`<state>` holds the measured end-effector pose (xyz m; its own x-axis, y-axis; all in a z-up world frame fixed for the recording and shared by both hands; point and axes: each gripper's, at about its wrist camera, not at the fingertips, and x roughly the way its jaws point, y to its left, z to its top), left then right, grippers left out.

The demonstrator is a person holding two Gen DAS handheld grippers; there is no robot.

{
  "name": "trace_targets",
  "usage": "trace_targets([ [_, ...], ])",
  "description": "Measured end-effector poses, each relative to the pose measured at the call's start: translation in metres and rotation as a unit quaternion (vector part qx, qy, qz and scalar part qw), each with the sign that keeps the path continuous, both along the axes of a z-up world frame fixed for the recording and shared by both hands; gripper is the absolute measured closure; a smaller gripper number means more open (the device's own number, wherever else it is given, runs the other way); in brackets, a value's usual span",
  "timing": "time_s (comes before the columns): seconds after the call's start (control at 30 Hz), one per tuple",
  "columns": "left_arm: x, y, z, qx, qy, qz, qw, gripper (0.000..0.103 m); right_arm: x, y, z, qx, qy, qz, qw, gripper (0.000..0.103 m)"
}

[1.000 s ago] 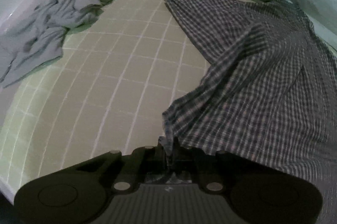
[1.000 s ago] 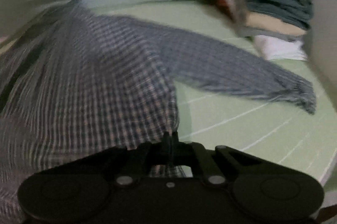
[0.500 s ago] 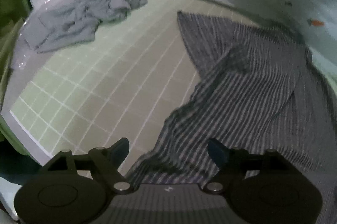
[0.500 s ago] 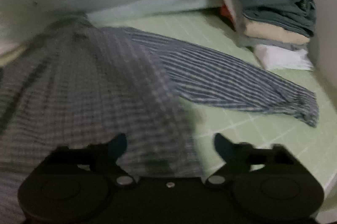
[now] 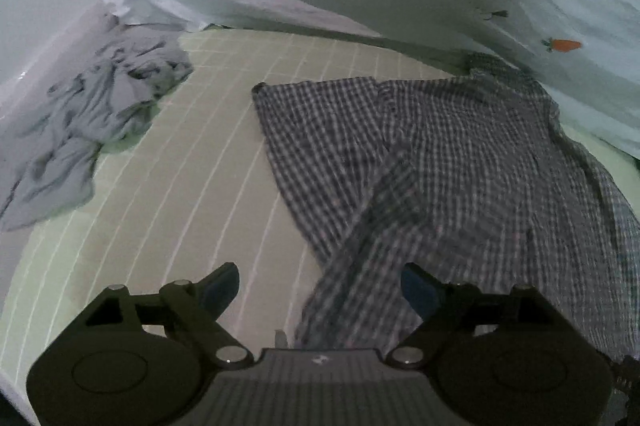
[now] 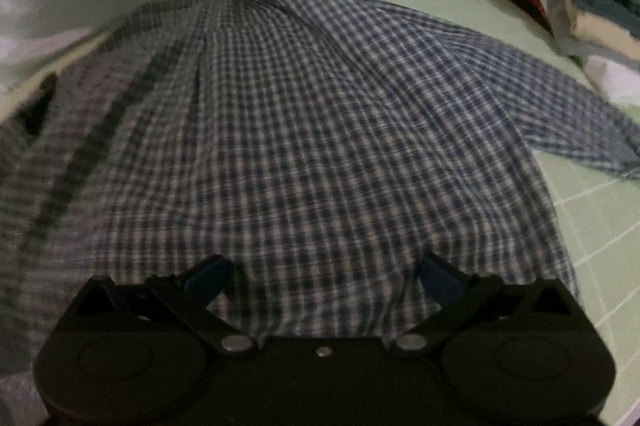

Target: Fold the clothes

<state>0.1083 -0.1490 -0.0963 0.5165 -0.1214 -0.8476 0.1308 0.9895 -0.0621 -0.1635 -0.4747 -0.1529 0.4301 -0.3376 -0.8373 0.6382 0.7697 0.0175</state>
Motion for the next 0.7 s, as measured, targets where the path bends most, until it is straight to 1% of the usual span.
trace_targets([
  [0.1, 0.029, 0.011, -0.017, -0.001, 0.027, 0.009, 0.9996, 0.016, 0.004, -0.001, -0.002, -0.008, 0.000, -0.023, 1.000, 0.000],
  [0.17, 0.047, 0.023, -0.027, -0.016, 0.042, 0.024, 0.9987, 0.024, 0.006, -0.002, -0.003, -0.009, 0.000, -0.036, 0.999, 0.000],
  [0.2, 0.054, 0.030, -0.031, -0.029, 0.047, 0.031, 0.9980, 0.031, 0.007, -0.003, -0.003, -0.008, 0.001, -0.043, 0.999, 0.000],
  [0.23, 0.061, 0.036, -0.034, -0.043, 0.050, 0.037, 0.9971, 0.036, 0.008, -0.003, -0.003, -0.008, 0.001, -0.049, 0.999, 0.000],
  [0.3, 0.076, 0.043, -0.043, -0.060, 0.053, 0.038, 0.9961, 0.038, 0.010, -0.004, -0.004, -0.008, 0.002, -0.063, 0.998, 0.000],
  [0.4, 0.092, 0.040, -0.056, -0.056, 0.058, 0.020, 0.9965, 0.037, 0.013, -0.005, -0.006, -0.008, 0.002, -0.085, 0.996, 0.000],
  [0.43, 0.096, 0.036, -0.060, -0.047, 0.061, 0.015, 0.9969, 0.036, 0.014, -0.005, -0.006, -0.009, 0.001, -0.094, 0.996, 0.000],
  [0.5, 0.099, 0.027, -0.063, -0.020, 0.062, 0.007, 0.9979, 0.035, 0.015, -0.002, -0.006, -0.014, -0.003, -0.109, 0.994, 0.000],
  [0.53, 0.098, 0.023, -0.064, -0.015, 0.058, -0.002, 0.9982, 0.035, 0.015, -0.001, -0.006, -0.016, -0.005, -0.116, 0.993, 0.000],
  [0.7, 0.090, 0.011, -0.070, -0.023, 0.054, -0.038, 0.9976, 0.033, 0.017, 0.003, -0.008, -0.026, -0.013, -0.145, 0.989, 0.000],
])
